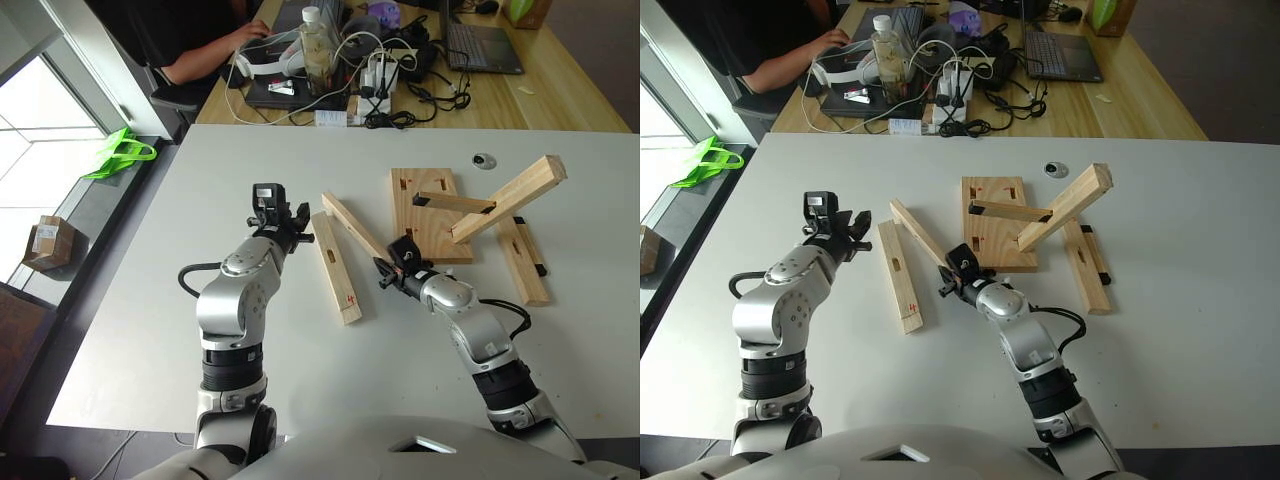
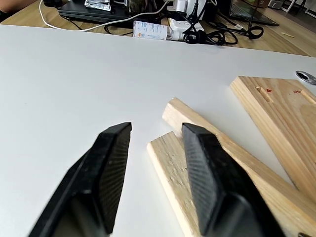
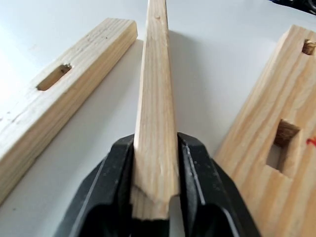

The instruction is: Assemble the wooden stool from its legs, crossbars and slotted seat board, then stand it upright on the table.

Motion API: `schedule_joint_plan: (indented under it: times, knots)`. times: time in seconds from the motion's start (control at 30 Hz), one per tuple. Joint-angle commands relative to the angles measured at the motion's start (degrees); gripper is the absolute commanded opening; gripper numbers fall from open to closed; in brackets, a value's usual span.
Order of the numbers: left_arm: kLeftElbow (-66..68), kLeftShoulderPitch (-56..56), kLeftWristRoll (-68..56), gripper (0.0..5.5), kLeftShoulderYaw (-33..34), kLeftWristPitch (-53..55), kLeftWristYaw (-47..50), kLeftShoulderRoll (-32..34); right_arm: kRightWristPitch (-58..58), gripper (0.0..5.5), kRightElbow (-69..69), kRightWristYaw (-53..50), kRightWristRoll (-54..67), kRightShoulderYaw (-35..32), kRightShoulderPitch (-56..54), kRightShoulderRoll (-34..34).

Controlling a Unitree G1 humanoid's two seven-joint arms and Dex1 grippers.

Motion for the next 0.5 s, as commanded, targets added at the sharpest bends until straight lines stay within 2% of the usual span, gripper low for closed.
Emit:
schedule_joint_plan:
  times: [0.03, 0.1, 0.17, 0.3, 0.43, 0.5]
  knots:
    - [0.93, -1.03, -0.64, 1.87, 2.08, -0.31, -1.11, 1.77, -0.01, 1.01, -2.42, 2.63, 3.66, -2.38, -0.43, 0.55]
    - [0.7, -1.41, -4.86, 1.87, 5.41, -0.05, -4.43, 2.01, 3.17, 1.01, -5.52, 6.58, 10.77, -5.51, 0.46, 1.85]
    - [-0.07, -1.53, -14.16, 1.87, 10.85, 1.67, -11.36, 2.56, 6.54, 1.01, -9.32, 11.08, 19.64, -9.67, 1.56, 2.25]
    - [1.46, 0.13, -30.02, 1.87, 18.92, 5.0, -24.67, 7.84, 12.39, 1.01, -12.51, 17.26, 34.05, -16.84, 2.13, 1.21]
    - [3.43, -0.88, -40.38, 1.87, 23.25, 8.03, -27.9, 10.15, 16.43, 1.01, -13.21, 20.54, 41.05, -18.65, 2.67, -1.16]
    - [2.59, -1.27, -44.24, 1.87, 23.23, 9.14, -27.62, 10.34, 17.2, 1.01, -13.69, 21.65, 42.67, -18.15, 3.37, -2.24]
